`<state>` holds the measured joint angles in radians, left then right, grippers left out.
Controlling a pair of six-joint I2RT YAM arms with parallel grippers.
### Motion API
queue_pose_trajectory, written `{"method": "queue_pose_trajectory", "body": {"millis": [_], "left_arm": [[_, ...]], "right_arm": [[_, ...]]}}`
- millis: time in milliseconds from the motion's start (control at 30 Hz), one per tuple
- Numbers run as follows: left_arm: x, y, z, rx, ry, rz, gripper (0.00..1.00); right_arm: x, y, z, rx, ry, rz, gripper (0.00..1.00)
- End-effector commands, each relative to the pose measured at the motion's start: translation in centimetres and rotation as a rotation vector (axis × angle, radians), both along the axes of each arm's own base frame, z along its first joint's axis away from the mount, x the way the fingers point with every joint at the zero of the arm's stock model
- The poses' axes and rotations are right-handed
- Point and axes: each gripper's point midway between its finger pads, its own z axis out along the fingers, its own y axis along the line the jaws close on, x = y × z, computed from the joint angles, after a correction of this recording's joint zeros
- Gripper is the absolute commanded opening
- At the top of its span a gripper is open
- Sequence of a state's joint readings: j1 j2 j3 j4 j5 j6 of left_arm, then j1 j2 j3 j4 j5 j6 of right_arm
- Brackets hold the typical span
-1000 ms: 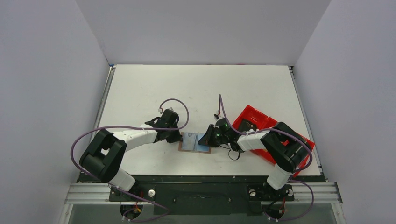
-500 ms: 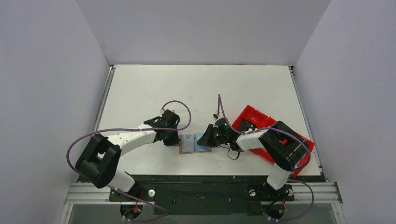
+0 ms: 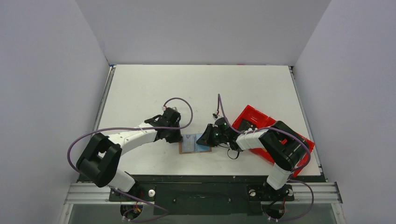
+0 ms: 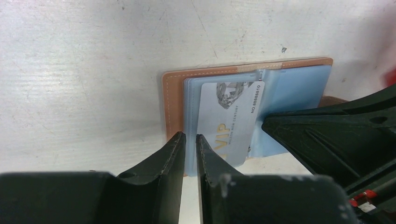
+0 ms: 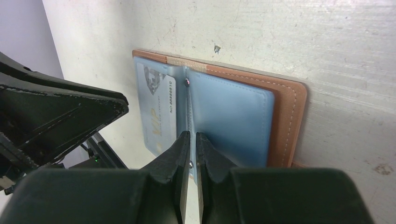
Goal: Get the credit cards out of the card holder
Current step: Remove the credit card from the card holder.
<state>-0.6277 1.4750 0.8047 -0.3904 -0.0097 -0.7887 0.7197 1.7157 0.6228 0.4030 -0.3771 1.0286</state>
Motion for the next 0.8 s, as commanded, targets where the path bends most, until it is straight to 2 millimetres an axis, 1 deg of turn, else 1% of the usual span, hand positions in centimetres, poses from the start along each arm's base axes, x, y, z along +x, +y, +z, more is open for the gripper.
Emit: {"method": "queue_pose_trajectory", "body": {"millis": [0, 200, 333, 500, 633, 767], "left_arm": [[1.8, -1.3, 0.8, -0.026, -0.051, -0.026, 0.13], [1.7, -0.9, -0.6, 0.010, -0.029, -0.023, 0.10], [1.6, -0.8, -1.5, 0.024, -0.014, -0.020, 0.09], [1.1, -0.3, -2.5, 0.056, 0.021, -0.007, 0.09], [0.4, 0.5, -3.4, 0.093, 0.058, 0.008, 0.09], [0.0, 0.6, -4.0, 0.106, 0.078, 0.011, 0.08]], "right_arm": [[1.0, 0.4, 0.3, 0.003, -0.027, 0.001, 0.08], [1.1, 0.5, 0.6, 0.006, -0.030, 0.000, 0.08], [1.2, 0.8, 1.1, 0.022, -0.038, 0.005, 0.12], [1.5, 1.3, 1.7, 0.056, -0.047, 0.004, 0.16], [1.5, 2.0, 1.9, 0.078, -0.041, 0.007, 0.17], [1.7, 2.5, 1.9, 0.092, -0.035, 0.006, 0.16]]}}
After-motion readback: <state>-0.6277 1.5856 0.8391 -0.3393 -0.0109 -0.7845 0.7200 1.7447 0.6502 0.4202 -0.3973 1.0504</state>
